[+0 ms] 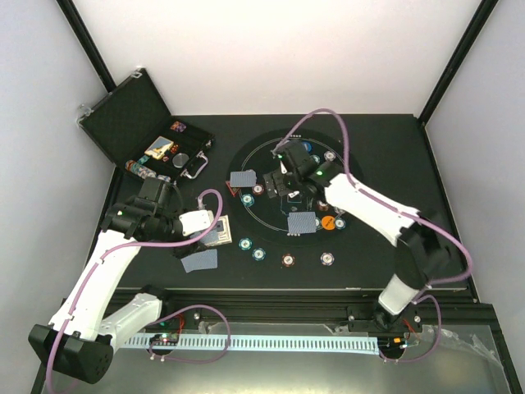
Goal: Distribute texas hold em gaming equipment
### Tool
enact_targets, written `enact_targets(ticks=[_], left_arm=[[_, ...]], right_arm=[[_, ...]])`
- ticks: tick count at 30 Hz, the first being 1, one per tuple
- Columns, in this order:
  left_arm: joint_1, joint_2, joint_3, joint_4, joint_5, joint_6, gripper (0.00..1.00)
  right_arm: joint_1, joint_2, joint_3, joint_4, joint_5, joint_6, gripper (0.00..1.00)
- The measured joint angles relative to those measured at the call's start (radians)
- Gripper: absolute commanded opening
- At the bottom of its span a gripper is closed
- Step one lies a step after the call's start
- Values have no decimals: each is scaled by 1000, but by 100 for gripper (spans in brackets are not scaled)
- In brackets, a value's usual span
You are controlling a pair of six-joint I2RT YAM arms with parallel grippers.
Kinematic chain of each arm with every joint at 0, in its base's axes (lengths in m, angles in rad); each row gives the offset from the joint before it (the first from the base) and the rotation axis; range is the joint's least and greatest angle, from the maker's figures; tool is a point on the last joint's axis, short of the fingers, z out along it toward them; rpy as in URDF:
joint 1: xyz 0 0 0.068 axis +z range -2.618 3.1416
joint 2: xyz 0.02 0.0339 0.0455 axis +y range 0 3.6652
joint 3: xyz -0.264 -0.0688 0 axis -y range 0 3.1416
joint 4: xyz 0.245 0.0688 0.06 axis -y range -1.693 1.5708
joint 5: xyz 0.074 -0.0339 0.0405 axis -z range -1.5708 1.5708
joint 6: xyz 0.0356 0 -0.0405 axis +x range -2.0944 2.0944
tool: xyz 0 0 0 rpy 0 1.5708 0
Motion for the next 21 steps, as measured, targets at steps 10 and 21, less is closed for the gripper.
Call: enact_targets(ticks=[10, 21], left_arm=[[0, 0, 0, 1, 1, 0, 2], [0, 1, 0, 7, 1, 0, 2]], right_arm=[[17, -228, -278, 375, -609, 439, 97], [147, -225, -392, 647, -828, 726, 93]])
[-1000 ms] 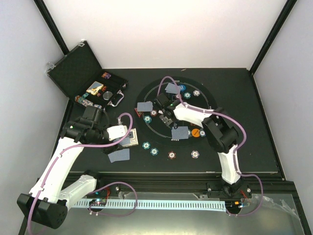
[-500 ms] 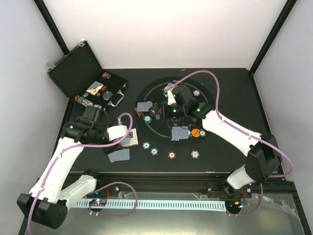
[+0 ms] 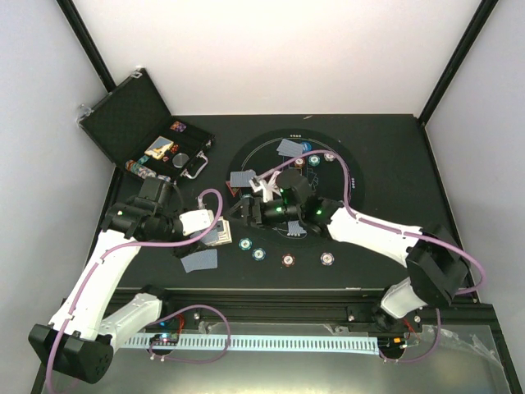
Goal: Distribute texas hold em gaming equipment
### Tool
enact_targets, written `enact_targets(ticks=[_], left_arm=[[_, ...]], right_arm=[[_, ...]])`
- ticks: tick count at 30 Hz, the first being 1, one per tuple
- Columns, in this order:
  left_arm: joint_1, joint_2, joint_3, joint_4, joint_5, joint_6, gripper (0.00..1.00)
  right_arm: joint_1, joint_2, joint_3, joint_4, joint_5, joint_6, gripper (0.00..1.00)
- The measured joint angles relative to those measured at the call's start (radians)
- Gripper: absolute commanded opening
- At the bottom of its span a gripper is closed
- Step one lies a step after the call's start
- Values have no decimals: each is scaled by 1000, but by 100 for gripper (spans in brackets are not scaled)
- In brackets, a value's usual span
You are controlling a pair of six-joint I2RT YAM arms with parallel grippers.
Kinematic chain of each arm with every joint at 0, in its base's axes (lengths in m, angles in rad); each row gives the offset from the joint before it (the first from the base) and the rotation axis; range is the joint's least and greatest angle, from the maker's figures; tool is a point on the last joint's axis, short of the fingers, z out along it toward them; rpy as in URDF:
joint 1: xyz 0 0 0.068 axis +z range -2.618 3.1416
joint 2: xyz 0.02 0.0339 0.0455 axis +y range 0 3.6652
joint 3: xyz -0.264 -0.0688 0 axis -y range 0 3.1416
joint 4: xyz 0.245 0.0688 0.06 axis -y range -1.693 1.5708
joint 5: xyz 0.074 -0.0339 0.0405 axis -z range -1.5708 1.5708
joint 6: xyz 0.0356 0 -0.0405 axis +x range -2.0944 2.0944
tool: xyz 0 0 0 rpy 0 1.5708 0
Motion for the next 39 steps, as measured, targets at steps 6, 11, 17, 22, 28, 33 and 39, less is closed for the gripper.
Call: enact_targets(ticks=[6, 11, 17, 22, 28, 33, 39], left_arm=[[0, 0, 0, 0, 0, 0, 1], [0, 0, 0, 0, 0, 0, 2], [0, 0, 0, 0, 0, 0, 2], [0, 0, 0, 0, 0, 0, 2], [0, 0, 0, 0, 0, 0, 2], [0, 0, 0, 0, 0, 0, 1], [0, 0, 0, 0, 0, 0, 2]], right_arm=[[59, 59, 4, 77, -21, 47, 92], [93, 127, 9, 93, -28, 71, 92], [112, 160, 13, 153, -44, 109, 91], [124, 209, 18, 251, -60, 167, 89], [136, 288, 41, 335, -78, 229, 88], [146, 340, 75, 400, -90, 274, 86], [147, 384, 100, 451, -110, 303, 83]])
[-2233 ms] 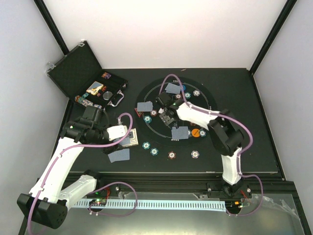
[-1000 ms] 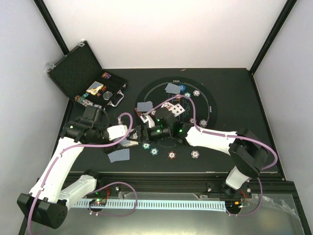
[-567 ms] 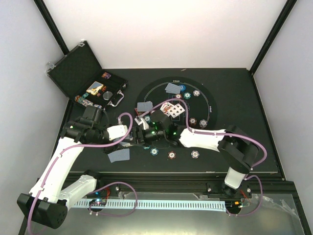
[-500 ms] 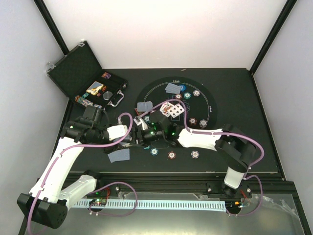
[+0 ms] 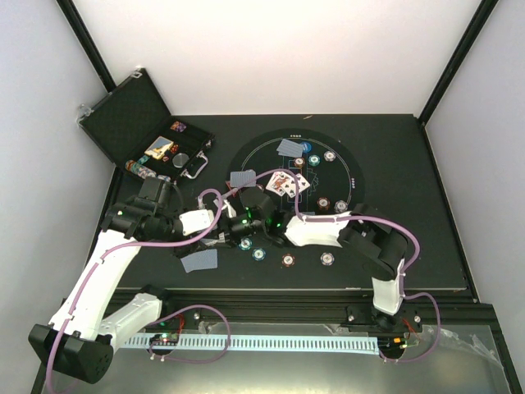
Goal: Distribute texas hold em gaming equipment
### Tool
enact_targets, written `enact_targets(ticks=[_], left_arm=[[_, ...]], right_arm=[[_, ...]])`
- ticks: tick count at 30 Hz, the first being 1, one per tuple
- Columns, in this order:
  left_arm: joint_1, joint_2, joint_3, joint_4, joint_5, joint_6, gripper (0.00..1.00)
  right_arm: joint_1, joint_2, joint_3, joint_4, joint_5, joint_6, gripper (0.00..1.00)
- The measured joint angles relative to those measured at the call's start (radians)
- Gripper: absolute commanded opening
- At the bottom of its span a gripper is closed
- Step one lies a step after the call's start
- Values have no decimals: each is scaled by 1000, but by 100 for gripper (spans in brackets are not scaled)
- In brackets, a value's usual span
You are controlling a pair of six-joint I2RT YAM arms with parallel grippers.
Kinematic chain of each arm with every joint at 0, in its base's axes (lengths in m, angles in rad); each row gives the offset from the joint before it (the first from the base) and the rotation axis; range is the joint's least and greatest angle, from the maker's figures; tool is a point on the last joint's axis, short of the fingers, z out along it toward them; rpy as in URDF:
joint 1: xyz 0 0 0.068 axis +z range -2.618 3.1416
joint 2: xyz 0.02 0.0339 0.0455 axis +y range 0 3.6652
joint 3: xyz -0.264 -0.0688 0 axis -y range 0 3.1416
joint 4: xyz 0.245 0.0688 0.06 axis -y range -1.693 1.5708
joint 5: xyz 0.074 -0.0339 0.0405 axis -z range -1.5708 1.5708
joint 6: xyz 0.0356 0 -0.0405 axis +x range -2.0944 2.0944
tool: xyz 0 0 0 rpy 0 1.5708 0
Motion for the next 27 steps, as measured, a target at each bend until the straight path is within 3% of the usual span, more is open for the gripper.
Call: enact_targets(ticks=[15, 21, 27], left_arm=[[-1, 6, 0, 10, -2, 0, 2], [-1, 6, 0, 12, -5, 0, 1], [-1, 5, 0, 10, -5, 0, 2]], right_arm=[[-64, -46, -76, 0, -26, -55, 75], [-101, -111, -118, -27, -23, -76, 60], [-109, -154, -128, -57, -4, -74, 31]])
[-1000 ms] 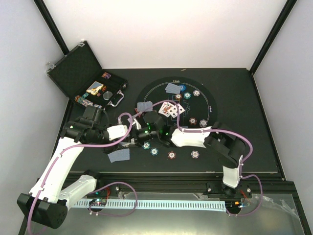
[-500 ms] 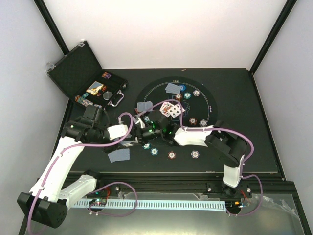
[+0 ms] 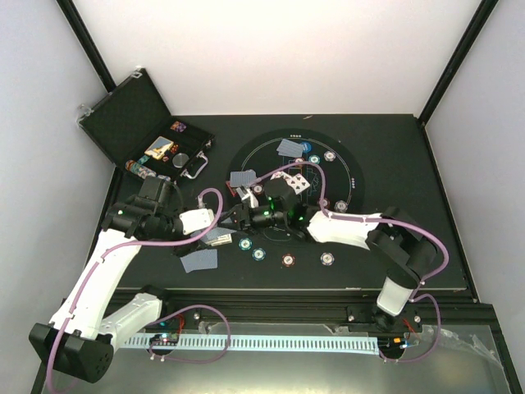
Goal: Distribute texas hold em gaming equipment
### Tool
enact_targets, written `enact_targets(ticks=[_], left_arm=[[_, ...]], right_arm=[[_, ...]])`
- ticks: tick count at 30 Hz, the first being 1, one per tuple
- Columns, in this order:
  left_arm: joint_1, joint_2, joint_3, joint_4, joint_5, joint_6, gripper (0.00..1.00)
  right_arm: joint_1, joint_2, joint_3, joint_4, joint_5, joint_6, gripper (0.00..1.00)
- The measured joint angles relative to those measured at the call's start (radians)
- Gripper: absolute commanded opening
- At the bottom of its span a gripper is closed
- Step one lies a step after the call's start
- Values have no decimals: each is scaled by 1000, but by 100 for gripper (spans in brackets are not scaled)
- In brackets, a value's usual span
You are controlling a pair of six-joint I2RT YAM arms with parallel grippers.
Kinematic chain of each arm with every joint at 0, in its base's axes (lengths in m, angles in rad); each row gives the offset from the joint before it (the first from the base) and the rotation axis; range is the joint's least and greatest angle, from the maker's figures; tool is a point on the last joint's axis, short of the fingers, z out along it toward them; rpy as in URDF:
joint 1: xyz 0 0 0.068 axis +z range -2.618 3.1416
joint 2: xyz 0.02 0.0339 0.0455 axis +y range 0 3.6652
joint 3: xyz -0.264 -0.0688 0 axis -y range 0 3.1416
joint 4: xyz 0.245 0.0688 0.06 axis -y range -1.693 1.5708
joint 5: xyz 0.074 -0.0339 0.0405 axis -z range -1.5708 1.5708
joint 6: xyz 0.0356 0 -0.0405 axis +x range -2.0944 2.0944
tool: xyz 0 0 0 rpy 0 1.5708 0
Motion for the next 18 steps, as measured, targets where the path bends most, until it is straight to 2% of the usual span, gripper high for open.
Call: enact_targets(ticks=[4, 12, 18], left_arm=[[0, 0, 0, -2, 0, 0, 2], [0, 0, 0, -3, 2, 0, 2], [0, 0, 0, -3, 2, 0, 2]], right_arm=[[-11, -38, -11, -32, 17, -8, 15], [-31, -113, -61, -34, 30, -3, 3], [-117, -176, -143, -35, 19, 0, 2]])
